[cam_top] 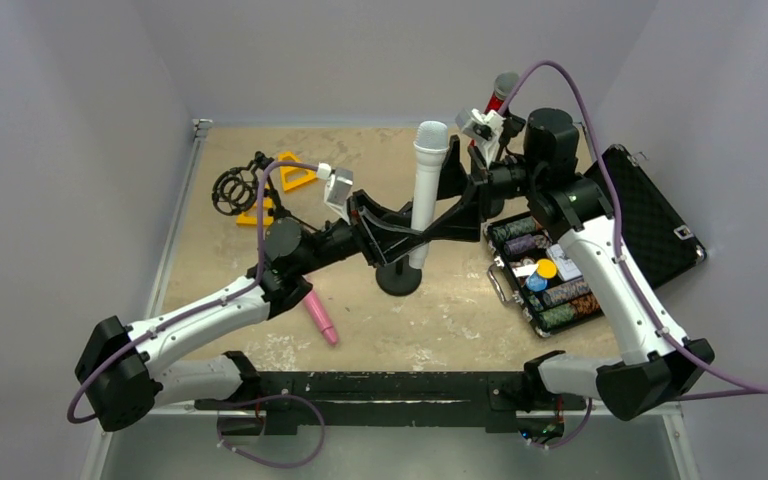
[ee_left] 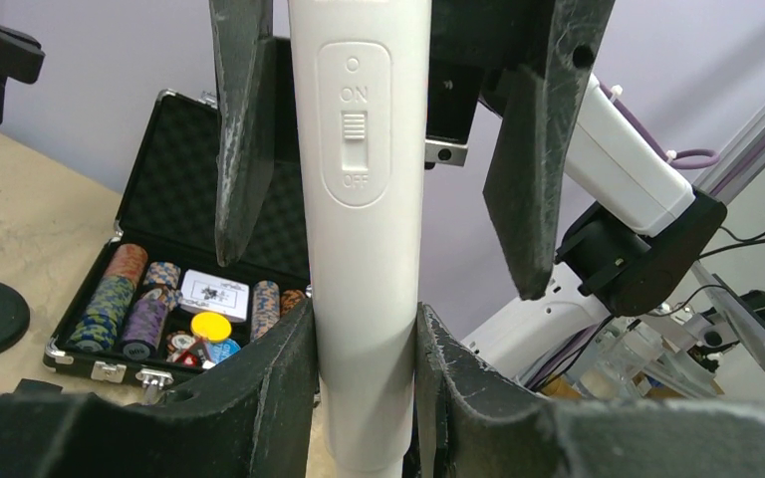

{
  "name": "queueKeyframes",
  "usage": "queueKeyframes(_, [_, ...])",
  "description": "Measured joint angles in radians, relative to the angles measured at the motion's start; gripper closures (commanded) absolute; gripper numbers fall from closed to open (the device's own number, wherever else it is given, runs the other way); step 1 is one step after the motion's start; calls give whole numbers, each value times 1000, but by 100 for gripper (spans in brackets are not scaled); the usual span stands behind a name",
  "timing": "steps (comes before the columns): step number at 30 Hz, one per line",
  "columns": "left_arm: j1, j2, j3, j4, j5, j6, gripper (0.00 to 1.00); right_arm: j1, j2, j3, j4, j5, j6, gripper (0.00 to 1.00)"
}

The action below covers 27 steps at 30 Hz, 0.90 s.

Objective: Attach the microphones to the stand

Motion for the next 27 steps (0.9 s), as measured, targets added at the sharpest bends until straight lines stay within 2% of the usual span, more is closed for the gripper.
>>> queueKeyframes(4, [-17, 11, 0, 0, -10, 0, 100, 0, -3, -21, 97, -19, 101, 21])
queueKeyframes(7, [-25, 11, 3, 0, -14, 1, 100, 0, -7, -61, 160, -35, 165, 44])
queueKeyframes(10, [-30, 12, 10, 1, -14, 1, 100, 0, -7, -86, 199, -40, 206, 75])
queueKeyframes(13, [-33, 13, 11, 1, -18, 2, 100, 0, -8, -97, 233, -47, 240, 95])
queueKeyframes(14, [-34, 13, 11, 1, -20, 3, 95, 0, -8, -100, 243, -51, 245, 98])
queueKeyframes(16, [-34, 13, 11, 1, -21, 2, 79, 0, -8, -103, 257, -55, 257, 100])
queueKeyframes(19, [-34, 7, 11, -2, -24, 0, 36, 0, -8, -103, 264, -60, 259, 100])
queueKeyframes(20, [-34, 0, 10, -11, -27, -1, 28, 0, -8, -103, 263, -60, 256, 100])
queueKeyframes(23, [-31, -61, -24, -33, -37, -8, 17, 0, -14, -103, 219, -61, 187, 100])
queueKeyframes(27, [-5, -206, -64, -121, -39, -14, 13, 0, -34, -103, 132, -56, 72, 100])
